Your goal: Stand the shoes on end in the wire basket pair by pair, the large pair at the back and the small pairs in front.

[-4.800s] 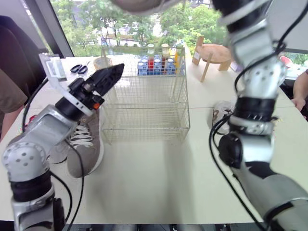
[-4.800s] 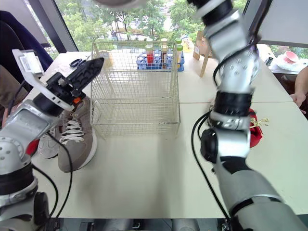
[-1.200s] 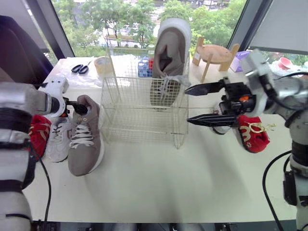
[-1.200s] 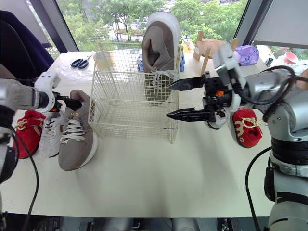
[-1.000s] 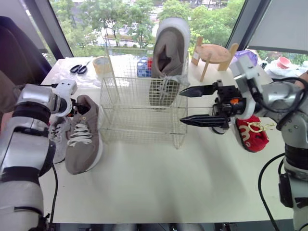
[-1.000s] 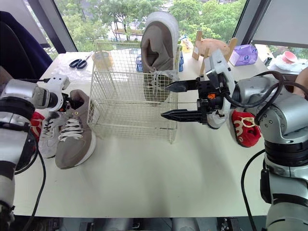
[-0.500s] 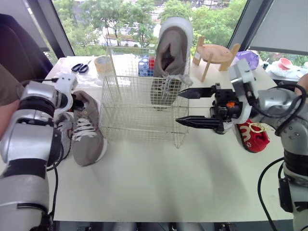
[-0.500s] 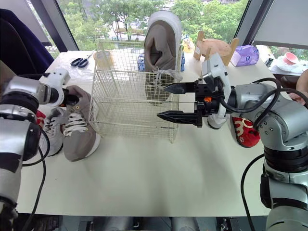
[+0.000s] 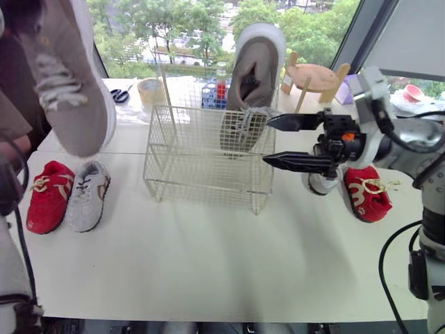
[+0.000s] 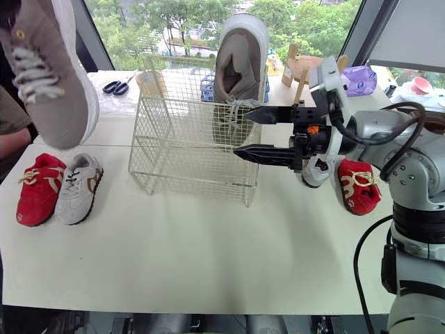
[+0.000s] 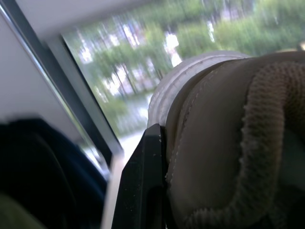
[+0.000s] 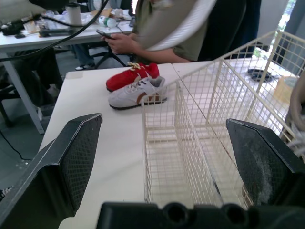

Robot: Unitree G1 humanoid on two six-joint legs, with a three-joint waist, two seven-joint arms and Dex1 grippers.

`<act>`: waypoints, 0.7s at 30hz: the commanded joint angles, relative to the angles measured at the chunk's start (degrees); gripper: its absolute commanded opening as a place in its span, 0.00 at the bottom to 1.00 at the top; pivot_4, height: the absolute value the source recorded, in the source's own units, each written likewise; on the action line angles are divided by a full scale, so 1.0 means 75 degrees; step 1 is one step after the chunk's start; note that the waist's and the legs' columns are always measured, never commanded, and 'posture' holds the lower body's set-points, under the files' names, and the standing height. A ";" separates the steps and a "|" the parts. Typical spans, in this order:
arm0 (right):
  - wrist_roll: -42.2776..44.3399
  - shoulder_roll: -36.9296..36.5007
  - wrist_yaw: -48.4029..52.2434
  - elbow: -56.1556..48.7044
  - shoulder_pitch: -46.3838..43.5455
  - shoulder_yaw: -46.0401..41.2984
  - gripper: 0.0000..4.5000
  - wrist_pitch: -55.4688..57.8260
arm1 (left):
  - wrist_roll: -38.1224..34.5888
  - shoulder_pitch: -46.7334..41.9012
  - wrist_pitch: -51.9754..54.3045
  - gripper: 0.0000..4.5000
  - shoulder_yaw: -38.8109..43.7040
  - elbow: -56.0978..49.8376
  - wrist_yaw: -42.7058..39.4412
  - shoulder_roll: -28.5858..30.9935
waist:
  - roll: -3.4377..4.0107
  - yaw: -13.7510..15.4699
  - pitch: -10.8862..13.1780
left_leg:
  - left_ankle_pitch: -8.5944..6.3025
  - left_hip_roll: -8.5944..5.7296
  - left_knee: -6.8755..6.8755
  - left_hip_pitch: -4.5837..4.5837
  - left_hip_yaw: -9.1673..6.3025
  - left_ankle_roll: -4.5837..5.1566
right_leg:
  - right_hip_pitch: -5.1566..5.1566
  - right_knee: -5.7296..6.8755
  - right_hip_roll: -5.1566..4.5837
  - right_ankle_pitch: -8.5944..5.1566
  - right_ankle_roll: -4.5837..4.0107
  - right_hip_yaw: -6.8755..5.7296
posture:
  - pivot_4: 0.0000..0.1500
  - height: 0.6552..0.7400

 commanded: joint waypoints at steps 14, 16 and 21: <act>0.0538 -0.0137 -0.1045 -0.0643 0.0334 -0.0882 1.00 0.0120 | -0.0336 0.0505 -0.5895 0.00 0.1007 -0.0653 0.2944 -0.3275 | 0.0008 0.0033 -0.0007 | -0.0006 -0.0015 0.0003 -0.0001 0.0065 0.0011 | -0.0018 -0.0004 -0.0029 0.0019 0.0031 0.0006 | 1.00 1.00; 0.0542 -0.0219 -0.1145 -0.0741 0.0469 -0.0892 1.00 0.0173 | -0.0288 0.0509 -0.5968 0.00 0.0974 -0.0620 0.2989 -0.3448 | 0.0008 0.0048 -0.0007 | -0.0007 -0.0017 0.0008 -0.0002 0.0066 0.0015 | -0.0014 -0.0007 -0.0031 0.0019 0.0032 0.0006 | 1.00 1.00; 0.0650 -0.0333 -0.1297 -0.0787 0.0741 -0.1023 1.00 0.0142 | -0.0058 0.0610 -0.5925 0.00 0.0899 -0.0790 0.3237 -0.3518 | 0.0008 -0.0014 -0.0007 | -0.0037 -0.0012 0.0055 -0.0007 0.0083 0.0064 | -0.0010 -0.0003 -0.0029 0.0020 0.0033 0.0007 | 1.00 1.00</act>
